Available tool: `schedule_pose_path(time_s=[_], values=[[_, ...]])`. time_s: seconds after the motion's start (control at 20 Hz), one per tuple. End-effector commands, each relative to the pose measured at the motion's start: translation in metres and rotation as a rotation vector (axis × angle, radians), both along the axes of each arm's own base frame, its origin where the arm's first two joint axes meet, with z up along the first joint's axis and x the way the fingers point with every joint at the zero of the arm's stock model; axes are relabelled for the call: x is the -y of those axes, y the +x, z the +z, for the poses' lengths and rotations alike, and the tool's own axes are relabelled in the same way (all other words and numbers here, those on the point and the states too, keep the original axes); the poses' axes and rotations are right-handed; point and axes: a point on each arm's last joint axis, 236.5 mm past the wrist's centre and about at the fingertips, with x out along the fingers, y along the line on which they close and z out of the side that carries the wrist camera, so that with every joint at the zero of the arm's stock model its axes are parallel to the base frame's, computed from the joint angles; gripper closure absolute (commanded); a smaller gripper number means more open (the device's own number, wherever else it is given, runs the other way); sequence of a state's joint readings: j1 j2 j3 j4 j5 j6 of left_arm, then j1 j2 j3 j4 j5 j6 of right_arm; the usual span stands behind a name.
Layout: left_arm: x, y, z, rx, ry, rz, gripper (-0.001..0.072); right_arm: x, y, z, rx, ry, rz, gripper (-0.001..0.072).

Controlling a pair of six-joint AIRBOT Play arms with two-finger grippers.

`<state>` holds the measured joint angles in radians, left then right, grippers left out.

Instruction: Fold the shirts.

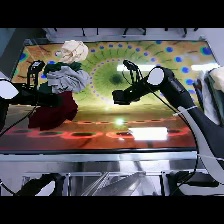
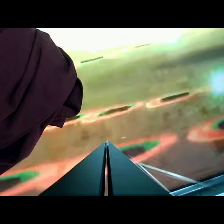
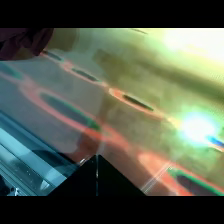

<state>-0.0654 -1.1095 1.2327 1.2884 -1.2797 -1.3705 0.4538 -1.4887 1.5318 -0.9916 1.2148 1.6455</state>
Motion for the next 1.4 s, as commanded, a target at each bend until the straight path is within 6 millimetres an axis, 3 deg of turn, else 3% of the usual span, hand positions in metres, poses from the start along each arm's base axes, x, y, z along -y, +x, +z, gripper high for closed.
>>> schedule_pose_path(time_s=[0.0,0.65,0.7,0.85,1.0,1.05,1.1,1.25,1.35], values=[[0.0,0.0,0.0,0.001,0.0,0.0,0.069,0.0,0.0,0.0,-0.001,0.0,0.001,0.0684],[0.002,0.009,0.005,0.038,-0.015,0.016,0.069,0.0,0.0,0.0,-0.001,0.0,0.001,0.0684],[-0.005,0.013,0.0,0.04,0.015,0.022,0.0691,0.0,0.0,-0.001,-0.003,-0.001,0.0,0.0684],[-0.058,0.006,-0.032,-0.068,0.21,0.058,0.069,-0.001,0.0,-0.004,-0.009,-0.004,0.001,0.0684],[-0.109,0.034,-0.049,-0.056,0.189,0.265,0.0688,-0.001,0.001,-0.008,-0.016,-0.007,0.001,0.0684],[-0.122,0.044,-0.055,-0.05,0.142,0.341,0.046,-0.001,0.001,-0.01,-0.019,-0.008,0.0,0.0684],[-0.133,0.049,-0.062,-0.06,0.076,0.406,0.0024,-0.001,0.002,-0.011,-0.021,-0.01,0.0,0.0684],[-0.12,0.063,-0.079,-0.133,-0.27,0.437,0.0004,-0.002,0.003,-0.014,-0.025,-0.011,-0.001,0.0684],[-0.125,0.066,-0.106,-0.188,-0.332,0.44,0.0003,-0.002,0.004,-0.015,-0.026,-0.012,-0.003,0.0685]])
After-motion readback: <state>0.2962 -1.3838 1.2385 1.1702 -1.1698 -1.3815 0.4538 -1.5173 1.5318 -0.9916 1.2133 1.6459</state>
